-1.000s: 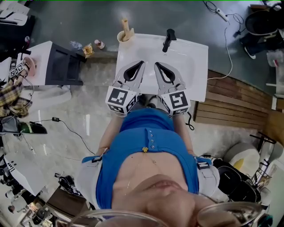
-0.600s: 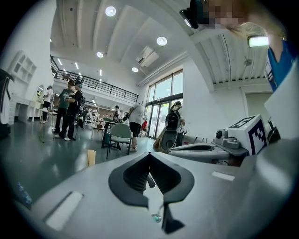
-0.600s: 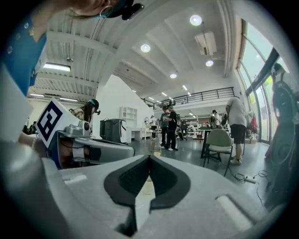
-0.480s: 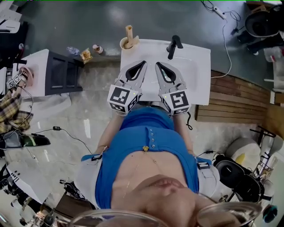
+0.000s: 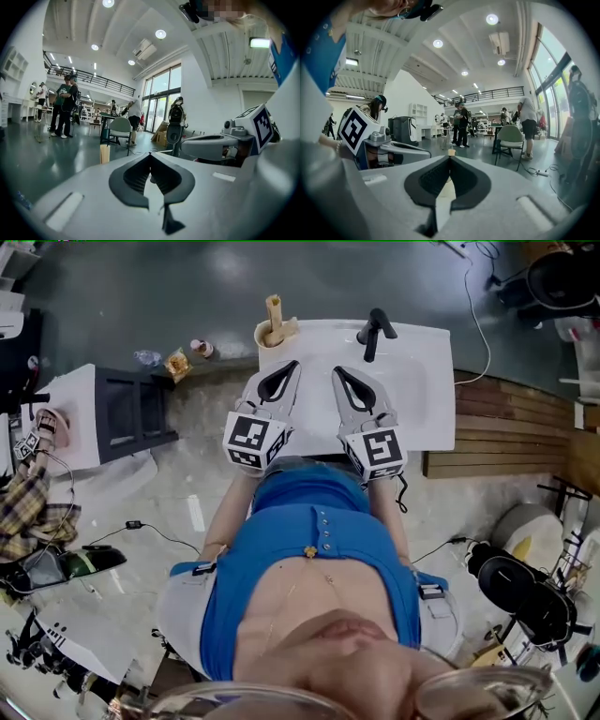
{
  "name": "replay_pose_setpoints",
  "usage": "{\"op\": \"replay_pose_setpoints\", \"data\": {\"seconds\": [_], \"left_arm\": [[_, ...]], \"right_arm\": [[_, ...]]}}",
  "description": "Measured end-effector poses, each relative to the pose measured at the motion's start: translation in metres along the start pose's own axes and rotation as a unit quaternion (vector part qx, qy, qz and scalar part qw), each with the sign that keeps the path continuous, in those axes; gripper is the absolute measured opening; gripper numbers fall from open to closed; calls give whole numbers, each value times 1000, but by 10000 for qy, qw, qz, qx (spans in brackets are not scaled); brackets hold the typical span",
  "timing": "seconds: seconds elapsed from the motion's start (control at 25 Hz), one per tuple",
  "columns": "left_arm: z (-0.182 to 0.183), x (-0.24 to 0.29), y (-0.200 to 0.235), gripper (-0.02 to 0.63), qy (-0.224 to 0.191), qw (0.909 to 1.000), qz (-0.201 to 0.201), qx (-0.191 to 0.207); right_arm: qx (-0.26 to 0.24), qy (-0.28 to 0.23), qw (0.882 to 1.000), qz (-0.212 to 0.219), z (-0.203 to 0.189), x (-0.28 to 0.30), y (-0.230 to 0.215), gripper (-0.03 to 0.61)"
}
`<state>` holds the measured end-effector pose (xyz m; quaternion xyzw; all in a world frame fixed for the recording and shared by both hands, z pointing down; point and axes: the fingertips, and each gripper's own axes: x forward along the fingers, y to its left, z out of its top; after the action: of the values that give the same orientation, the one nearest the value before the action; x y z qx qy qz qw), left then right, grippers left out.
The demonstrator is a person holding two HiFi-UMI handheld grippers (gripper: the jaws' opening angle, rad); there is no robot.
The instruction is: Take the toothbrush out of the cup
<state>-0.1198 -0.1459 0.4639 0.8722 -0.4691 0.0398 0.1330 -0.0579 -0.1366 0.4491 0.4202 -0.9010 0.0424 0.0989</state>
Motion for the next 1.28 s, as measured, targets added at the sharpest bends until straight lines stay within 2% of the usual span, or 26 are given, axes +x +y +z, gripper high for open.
{"op": "replay_pose_setpoints", "data": {"seconds": [0.4, 0.84, 1.12, 1.28], "left_arm": [[-17, 16, 38, 6, 230, 9997, 27, -123], [-46, 39, 63, 15, 584, 9979, 288, 37], [-71, 55, 68, 54, 1033, 9918, 416, 629], [-89, 66, 84, 83, 1399, 9796, 628, 1298]], "right_arm": [[84, 306, 9982, -506, -14, -10, -15, 2], [169, 555, 9952, -792, -29, -33, -43, 2], [224, 588, 9940, -893, -33, -56, -66, 2], [280, 614, 9924, -1029, -38, -68, -80, 2]]}}
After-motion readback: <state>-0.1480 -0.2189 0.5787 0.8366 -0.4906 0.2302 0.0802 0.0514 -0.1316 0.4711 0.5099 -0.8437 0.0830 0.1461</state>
